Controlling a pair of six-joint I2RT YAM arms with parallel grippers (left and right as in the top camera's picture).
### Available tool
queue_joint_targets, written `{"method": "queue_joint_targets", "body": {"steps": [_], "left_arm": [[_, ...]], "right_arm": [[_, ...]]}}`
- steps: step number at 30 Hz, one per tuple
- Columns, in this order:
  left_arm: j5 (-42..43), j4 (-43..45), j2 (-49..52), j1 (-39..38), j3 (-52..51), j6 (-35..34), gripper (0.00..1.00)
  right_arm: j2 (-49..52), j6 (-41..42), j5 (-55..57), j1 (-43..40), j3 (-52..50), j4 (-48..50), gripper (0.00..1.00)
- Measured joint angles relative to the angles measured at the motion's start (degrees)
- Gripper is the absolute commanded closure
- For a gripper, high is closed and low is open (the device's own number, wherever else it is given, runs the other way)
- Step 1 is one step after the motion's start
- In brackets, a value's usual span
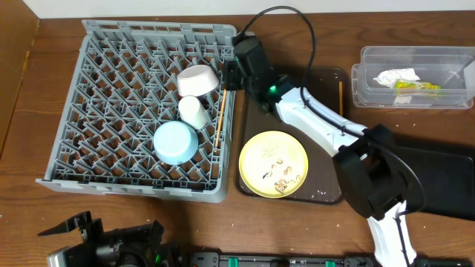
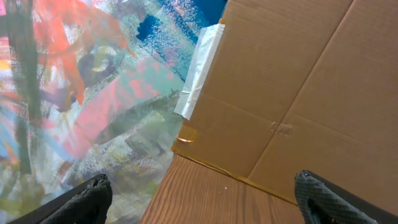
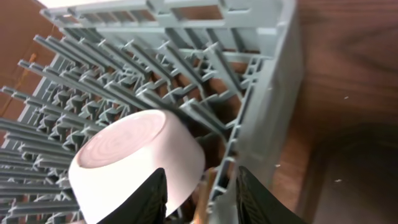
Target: Sort waste into correct bins and load items into the dishwasher
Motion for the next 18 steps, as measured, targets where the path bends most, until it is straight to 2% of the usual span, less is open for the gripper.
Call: {"method": "queue_joint_targets", "body": {"steps": [18], "left_arm": [[0.0, 0.0, 0.0, 0.0, 0.0, 0.0, 0.05]], "right_arm": [[2.4, -0.2, 1.0, 0.5, 0.1, 1.3, 0.71]]}}
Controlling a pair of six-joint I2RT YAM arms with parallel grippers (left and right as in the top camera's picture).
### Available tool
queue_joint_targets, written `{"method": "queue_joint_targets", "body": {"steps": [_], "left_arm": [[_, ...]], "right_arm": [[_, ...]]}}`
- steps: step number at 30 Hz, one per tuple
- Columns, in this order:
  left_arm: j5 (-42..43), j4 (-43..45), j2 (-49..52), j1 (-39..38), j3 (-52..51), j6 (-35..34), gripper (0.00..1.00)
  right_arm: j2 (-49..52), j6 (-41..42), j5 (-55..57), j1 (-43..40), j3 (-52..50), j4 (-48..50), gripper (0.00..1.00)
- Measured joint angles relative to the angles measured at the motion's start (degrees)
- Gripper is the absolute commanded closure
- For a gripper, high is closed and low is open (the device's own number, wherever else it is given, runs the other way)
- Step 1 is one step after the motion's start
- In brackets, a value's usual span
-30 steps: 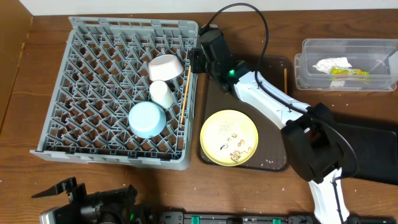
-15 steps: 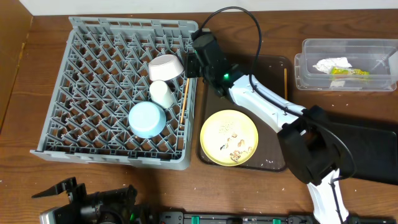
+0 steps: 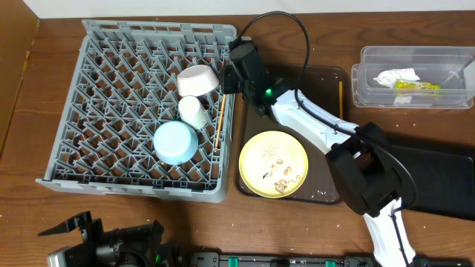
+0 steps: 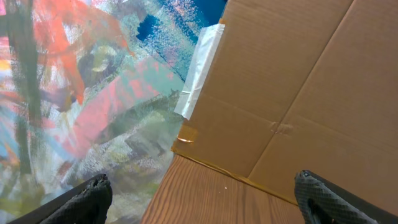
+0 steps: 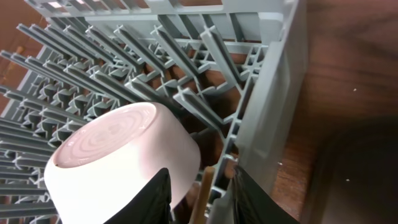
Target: Sort waste into correct bins and load items into the dishwasher
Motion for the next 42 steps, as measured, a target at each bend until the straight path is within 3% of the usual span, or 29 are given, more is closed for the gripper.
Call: {"method": "queue_joint_targets", "body": {"steps": [9, 23, 27, 33, 42], "left_arm": [[0.0, 0.0, 0.0, 0.0, 0.0, 0.0, 0.05], [0.0, 0.0, 0.0, 0.0, 0.0, 0.0, 0.05], [0.0, 0.0, 0.0, 0.0, 0.0, 0.0, 0.05], [0.0, 0.0, 0.0, 0.0, 0.0, 0.0, 0.05], [0.0, 0.0, 0.0, 0.0, 0.0, 0.0, 0.05]], "right_arm": [[0.1, -0.6, -0.1, 0.0, 0.4, -1.0, 0.99], [0.4, -0.7, -0.6, 0.1, 8.8, -6.1, 0.99], [0.8, -0.3, -0.5, -0.1, 13.1, -11.9, 0.99], [1.0, 3.6, -1.2, -0.9, 20.7, -22.3, 0.99], [1.0, 9.8, -7.9, -6.6, 23.0, -26.5, 0.99]]}}
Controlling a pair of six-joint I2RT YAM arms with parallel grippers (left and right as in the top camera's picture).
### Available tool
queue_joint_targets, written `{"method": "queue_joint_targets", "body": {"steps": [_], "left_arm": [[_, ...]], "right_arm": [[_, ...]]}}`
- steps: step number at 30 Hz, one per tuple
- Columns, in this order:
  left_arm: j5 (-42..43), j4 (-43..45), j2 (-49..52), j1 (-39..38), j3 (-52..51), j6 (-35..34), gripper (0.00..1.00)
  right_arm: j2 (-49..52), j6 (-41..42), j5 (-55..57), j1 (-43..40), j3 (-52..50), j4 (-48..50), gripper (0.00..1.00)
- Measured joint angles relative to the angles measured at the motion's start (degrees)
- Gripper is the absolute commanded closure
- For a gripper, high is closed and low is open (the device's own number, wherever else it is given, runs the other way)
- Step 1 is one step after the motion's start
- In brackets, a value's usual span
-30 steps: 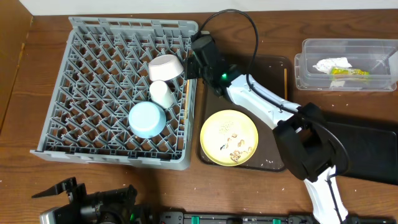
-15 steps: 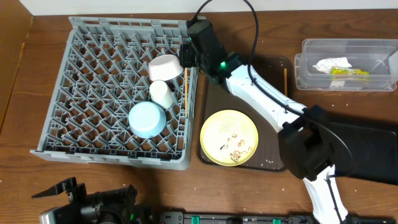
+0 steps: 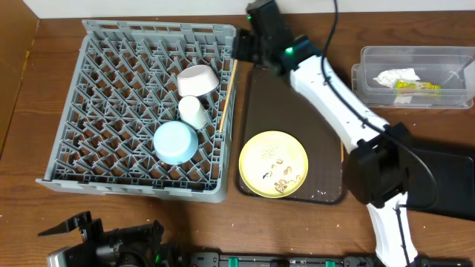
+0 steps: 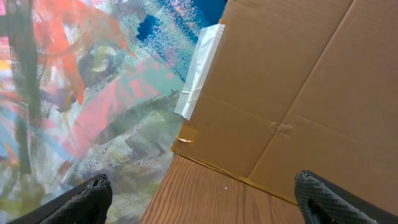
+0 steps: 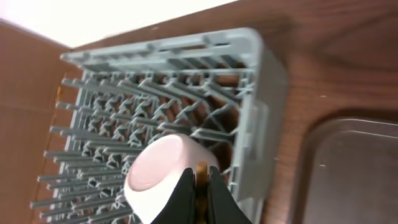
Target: Sort waste into correct bins and load items into the dishwasher
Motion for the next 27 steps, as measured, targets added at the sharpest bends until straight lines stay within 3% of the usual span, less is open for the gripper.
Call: {"method": "queue_joint_targets", "body": {"steps": [16, 18, 21, 24, 27], "left_arm": [[0.0, 0.0, 0.0, 0.0, 0.0, 0.0, 0.05], [0.0, 0.0, 0.0, 0.0, 0.0, 0.0, 0.05], [0.0, 0.0, 0.0, 0.0, 0.0, 0.0, 0.05], [0.0, 0.0, 0.0, 0.0, 0.0, 0.0, 0.05], [0.0, 0.0, 0.0, 0.0, 0.0, 0.0, 0.05]], "right_arm": [[3.6, 1.2, -2.8, 2.9, 0.0, 0.3, 0.96], [3.6, 1.2, -2.8, 3.4, 0.0, 0.4, 0.84], [3.6, 0.5, -2.9, 4.1, 0.0, 0.8, 0.41], [3.6, -0.2, -2.8, 4.5, 0.0, 1.3, 0.28], [3.6, -0.8, -2.7, 4.9, 0.0, 1.4, 0.27]]}}
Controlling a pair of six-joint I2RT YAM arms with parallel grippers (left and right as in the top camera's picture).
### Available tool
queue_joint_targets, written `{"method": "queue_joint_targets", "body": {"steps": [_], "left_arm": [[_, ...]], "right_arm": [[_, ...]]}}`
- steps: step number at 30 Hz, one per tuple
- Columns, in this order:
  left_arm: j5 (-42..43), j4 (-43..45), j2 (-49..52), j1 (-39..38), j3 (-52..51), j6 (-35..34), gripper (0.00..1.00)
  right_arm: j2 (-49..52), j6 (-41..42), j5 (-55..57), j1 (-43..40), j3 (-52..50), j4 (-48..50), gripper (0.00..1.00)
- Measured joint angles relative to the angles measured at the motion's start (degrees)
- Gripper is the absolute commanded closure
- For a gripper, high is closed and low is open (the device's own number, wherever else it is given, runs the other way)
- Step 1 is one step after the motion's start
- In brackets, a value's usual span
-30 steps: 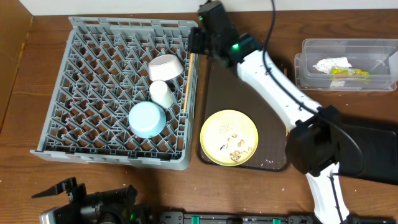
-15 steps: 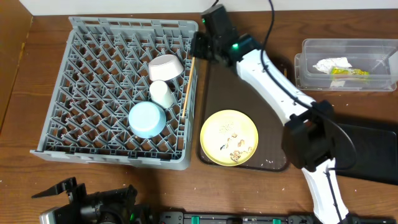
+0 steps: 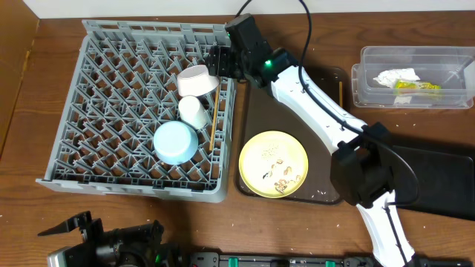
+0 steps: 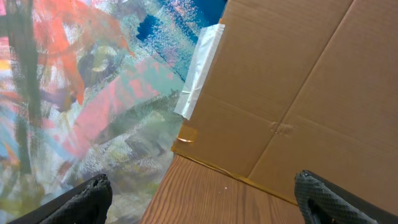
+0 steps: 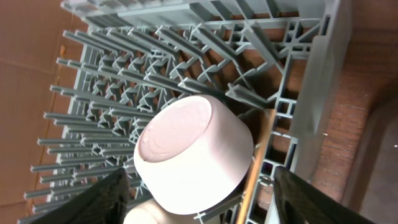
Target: Sort waste into correct bins and load items into the dishwasher
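Observation:
A grey dish rack point(image 3: 111, 52) holds a pink bowl point(image 3: 199, 80) upside down, a white cup point(image 3: 194, 111) and a blue bowl point(image 3: 175, 142). A wooden chopstick point(image 3: 212, 119) lies in the rack along its right side, beside the pink bowl point(image 5: 193, 155). My right gripper point(image 3: 220, 61) hangs open over the rack's back right corner, its fingers wide to either side of the bowl and the chopstick point(image 5: 255, 168), holding nothing. A yellow plate point(image 3: 273, 164) with crumbs sits on the brown tray point(image 3: 326, 81). My left gripper point(image 4: 202, 196) is open and empty, off the table's front left.
A second chopstick point(image 3: 341, 96) lies at the tray's right edge. Two clear bins point(image 3: 412, 74) stand at the back right, one holding crumpled waste point(image 3: 401, 80). A cardboard wall point(image 4: 298, 93) faces the left wrist camera.
My right gripper was shut on the chopstick above the rack's right wall. Now it is open a little further left, and the chopstick lies inside the rack next to the bowl and cup.
The chopstick first leaned along the rack's right wall with my right gripper's fingers either side of it. They stood closer round it, then shut on it with its upper end raised above the wall. Now it rests inside the rack, let go. The left arm stayed still.

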Motion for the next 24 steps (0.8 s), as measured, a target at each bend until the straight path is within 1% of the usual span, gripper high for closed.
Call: {"method": "queue_joint_targets", "body": {"steps": [3, 4, 5, 6, 9, 13, 16, 21, 22, 23, 24], "left_arm": [[0.0, 0.0, 0.0, 0.0, 0.0, 0.0, 0.05], [0.0, 0.0, 0.0, 0.0, 0.0, 0.0, 0.05], [0.0, 0.0, 0.0, 0.0, 0.0, 0.0, 0.05], [0.0, 0.0, 0.0, 0.0, 0.0, 0.0, 0.05], [0.0, 0.0, 0.0, 0.0, 0.0, 0.0, 0.05], [0.0, 0.0, 0.0, 0.0, 0.0, 0.0, 0.05], [0.0, 0.0, 0.0, 0.0, 0.0, 0.0, 0.05], [0.0, 0.0, 0.0, 0.0, 0.0, 0.0, 0.05], [0.0, 0.0, 0.0, 0.0, 0.0, 0.0, 0.05], [0.0, 0.0, 0.0, 0.0, 0.0, 0.0, 0.05], [0.0, 0.0, 0.0, 0.0, 0.0, 0.0, 0.05]], "right_arm": [[0.0, -0.6, 0.0, -0.1, 0.1, -1.2, 0.27], [0.0, -0.8, 0.0, -0.2, 0.1, -1.9, 0.24], [0.0, -1.1, 0.0, -0.3, 0.3, -3.3, 0.19], [0.0, -1.6, 0.0, -0.7, 0.6, -5.0, 0.16], [-0.1, -3.2, 0.6, -2.0, 1.9, -10.1, 0.01], [-1.8, -4.9, 3.7, -5.3, 2.5, -19.3, 0.01], [-3.5, -5.7, 7.6, -8.9, 3.0, -28.9, 0.01], [-4.7, -6.2, 14.3, -13.9, 1.9, -39.4, 0.01], [-4.8, -6.3, 15.6, -14.4, 1.1, -40.2, 0.10], [-4.8, -6.4, 17.4, -14.6, -0.2, -40.7, 0.13], [-4.8, -6.3, 18.7, -14.7, -1.4, -40.8, 0.10]]}}
